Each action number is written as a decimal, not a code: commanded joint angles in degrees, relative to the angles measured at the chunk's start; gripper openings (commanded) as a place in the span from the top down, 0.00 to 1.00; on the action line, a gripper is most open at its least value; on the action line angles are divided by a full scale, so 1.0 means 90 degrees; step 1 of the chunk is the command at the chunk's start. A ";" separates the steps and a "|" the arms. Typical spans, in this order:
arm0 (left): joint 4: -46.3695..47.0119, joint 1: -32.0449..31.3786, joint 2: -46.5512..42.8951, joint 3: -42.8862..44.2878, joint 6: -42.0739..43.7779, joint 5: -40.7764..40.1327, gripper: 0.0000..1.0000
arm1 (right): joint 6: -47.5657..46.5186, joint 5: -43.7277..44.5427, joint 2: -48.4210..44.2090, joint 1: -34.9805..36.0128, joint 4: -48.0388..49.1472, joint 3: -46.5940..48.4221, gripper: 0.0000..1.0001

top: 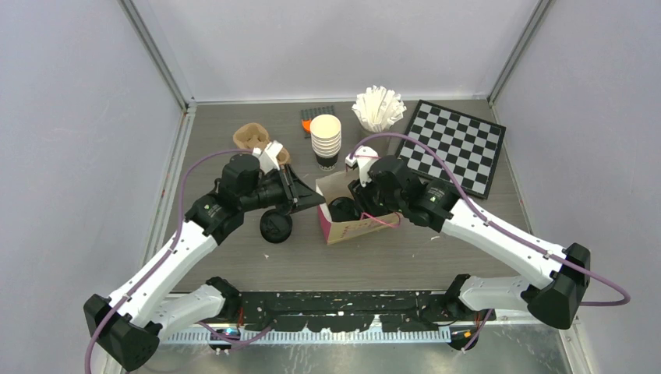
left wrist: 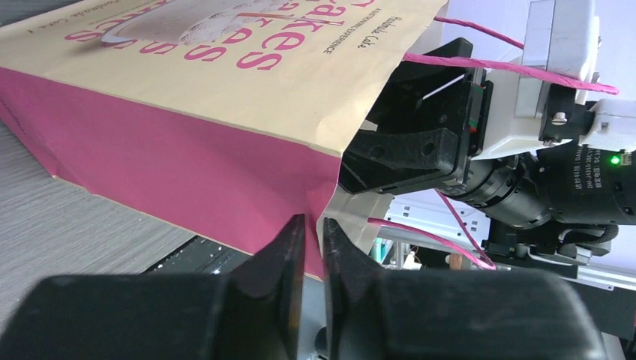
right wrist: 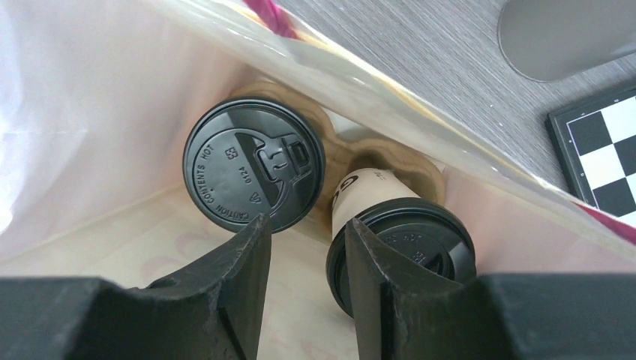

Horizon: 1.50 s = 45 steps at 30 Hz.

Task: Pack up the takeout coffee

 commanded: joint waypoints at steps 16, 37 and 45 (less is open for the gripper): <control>-0.1526 0.0024 0.0450 0.2197 0.3512 -0.0636 0.58 | -0.0042 -0.0687 0.0275 -0.0103 -0.0410 0.0680 0.54; 0.2387 0.0520 0.1759 0.1696 0.5496 0.1769 0.63 | -0.0096 -0.0700 0.0357 -0.0206 -0.0340 0.0671 0.54; 0.2403 0.0521 0.1901 0.1693 0.5807 0.2546 0.57 | -0.0142 -0.0908 0.0461 -0.0242 -0.0297 0.0789 0.54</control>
